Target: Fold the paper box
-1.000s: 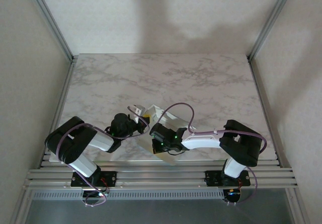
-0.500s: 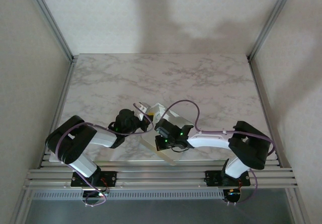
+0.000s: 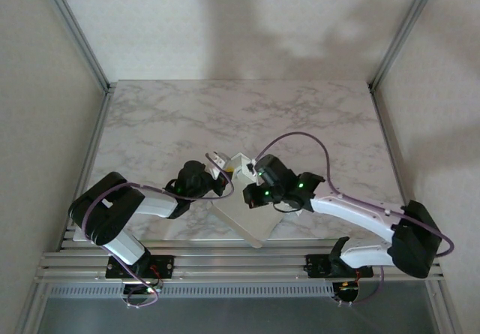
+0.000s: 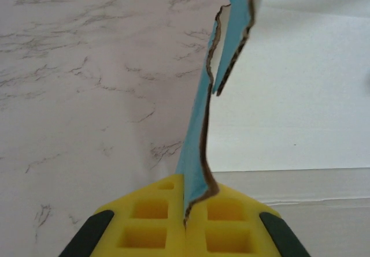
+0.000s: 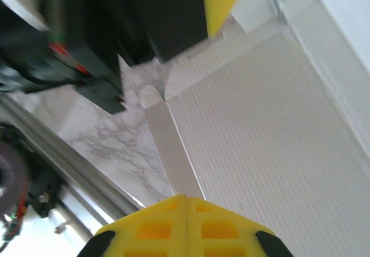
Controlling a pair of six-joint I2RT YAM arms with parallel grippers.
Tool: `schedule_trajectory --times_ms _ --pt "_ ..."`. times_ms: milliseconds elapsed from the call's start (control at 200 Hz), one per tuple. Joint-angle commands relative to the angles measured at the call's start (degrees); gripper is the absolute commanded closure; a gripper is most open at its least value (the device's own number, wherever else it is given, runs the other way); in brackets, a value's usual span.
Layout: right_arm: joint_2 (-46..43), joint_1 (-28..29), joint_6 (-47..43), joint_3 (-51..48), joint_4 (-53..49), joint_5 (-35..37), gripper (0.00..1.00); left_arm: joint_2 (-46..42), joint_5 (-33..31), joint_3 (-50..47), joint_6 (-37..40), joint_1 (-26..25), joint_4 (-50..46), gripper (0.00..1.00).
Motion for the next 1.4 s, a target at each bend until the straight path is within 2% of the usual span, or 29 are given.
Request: schedule_trajectory --times_ms 0,120,275,486,586,866,1231,1396 --pt "-3.7 -4.0 -4.2 5.3 -7.0 -3.9 1.0 0.8 -0.3 1.3 1.3 -0.6 -1.7 1.0" --pt "-3.9 -10.2 -6.1 10.3 -9.7 -7.8 1.0 1.5 0.4 1.9 1.6 -0.6 -1.9 1.0" --pt "4.1 -15.8 -9.9 20.7 -15.2 -10.1 0.86 2.6 1.7 2.5 1.4 -0.7 -1.5 1.0" --pt "18.1 -16.3 -13.3 35.7 -22.4 -5.6 0.7 2.6 1.9 2.8 1.4 -0.7 -1.5 1.0" --pt "22.9 -16.2 -12.8 39.9 -24.0 -3.2 0.66 2.7 1.9 2.7 1.3 -0.7 -1.4 1.0" --pt "28.8 -15.5 -12.2 42.4 -24.0 -2.2 0.65 2.6 1.8 2.6 1.4 -0.7 -1.7 1.0" --pt "31.9 -13.4 -14.8 43.4 -26.0 -1.3 0.6 2.9 1.8 2.7 1.2 -0.7 -1.5 1.0" --pt "31.5 -13.3 -16.1 42.9 -27.5 0.3 0.62 3.0 1.8 2.7 1.1 -0.7 -1.4 1.0"
